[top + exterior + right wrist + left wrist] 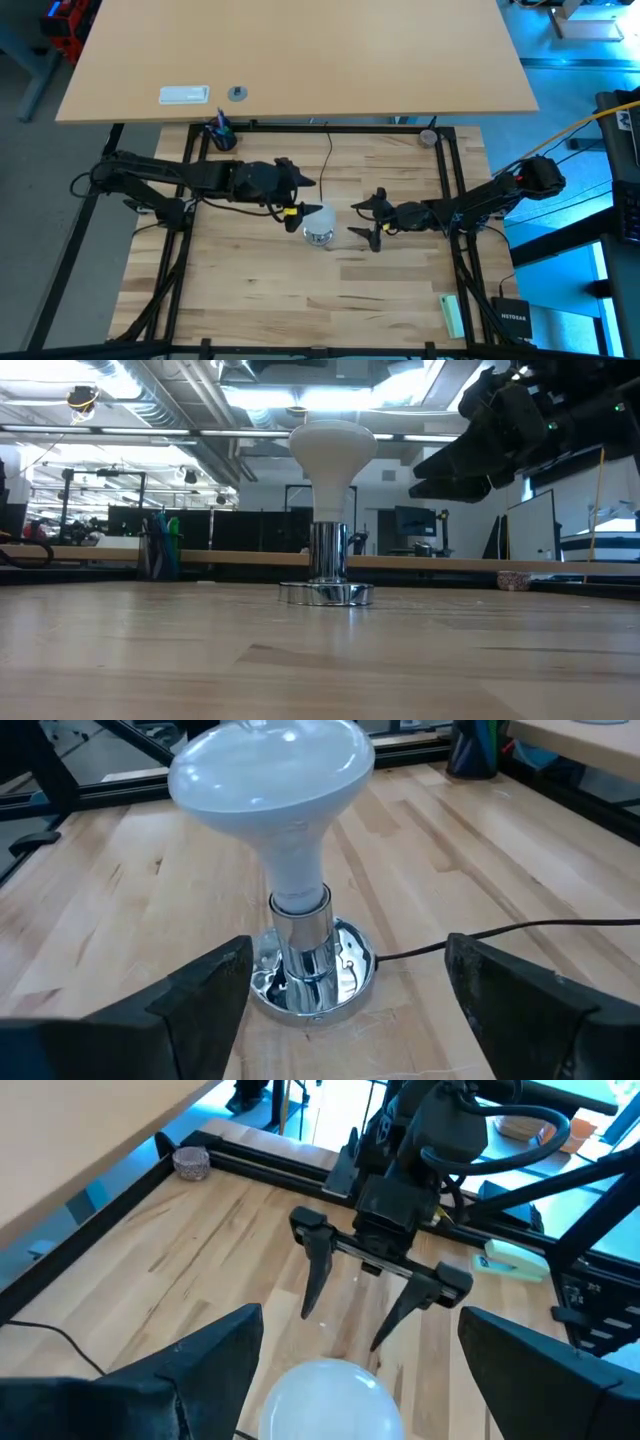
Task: Screw lightbulb
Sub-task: Remove the lightbulb from the lamp
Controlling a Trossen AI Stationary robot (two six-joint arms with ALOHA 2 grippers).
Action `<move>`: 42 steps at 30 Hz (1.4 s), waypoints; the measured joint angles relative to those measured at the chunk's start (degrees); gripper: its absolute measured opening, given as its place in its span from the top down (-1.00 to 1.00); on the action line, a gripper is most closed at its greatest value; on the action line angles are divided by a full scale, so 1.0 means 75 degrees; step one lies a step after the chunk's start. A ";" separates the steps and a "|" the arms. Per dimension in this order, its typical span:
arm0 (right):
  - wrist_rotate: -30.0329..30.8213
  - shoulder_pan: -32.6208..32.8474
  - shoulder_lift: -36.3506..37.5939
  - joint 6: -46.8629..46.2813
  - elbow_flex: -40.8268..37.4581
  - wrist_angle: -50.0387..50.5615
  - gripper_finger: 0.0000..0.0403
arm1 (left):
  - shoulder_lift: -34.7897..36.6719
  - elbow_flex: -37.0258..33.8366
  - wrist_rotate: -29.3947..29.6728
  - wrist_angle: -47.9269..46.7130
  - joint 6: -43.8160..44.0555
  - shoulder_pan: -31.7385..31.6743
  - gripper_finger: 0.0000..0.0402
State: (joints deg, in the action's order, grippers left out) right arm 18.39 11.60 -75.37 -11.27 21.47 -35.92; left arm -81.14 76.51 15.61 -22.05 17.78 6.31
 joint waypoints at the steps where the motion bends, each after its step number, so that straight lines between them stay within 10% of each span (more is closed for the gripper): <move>1: 0.0000 0.0000 0.0000 0.0000 0.0000 0.0000 -0.64 | 0.0000 0.0000 -0.0003 -0.0017 0.0003 0.0003 -0.62; 24: 0.0003 0.0000 -0.0003 0.0003 0.0000 -0.0001 -0.64 | -0.0026 -0.0154 0.0057 -0.0769 -0.0134 0.0839 -0.59; 30: 0.0057 0.0000 -0.0003 0.0006 0.0000 -0.0006 -0.64 | 0.0134 -0.0183 0.1433 -0.1574 -0.0355 0.1384 -0.52; 42: 0.0021 0.0000 -0.0003 0.0003 0.0000 -0.0002 -0.64 | 0.0912 -0.3523 0.1620 0.0707 0.1967 0.1846 -0.49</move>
State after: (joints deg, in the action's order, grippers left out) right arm 18.55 11.60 -75.40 -11.25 21.47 -35.94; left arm -74.30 50.08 27.76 -16.74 32.54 20.15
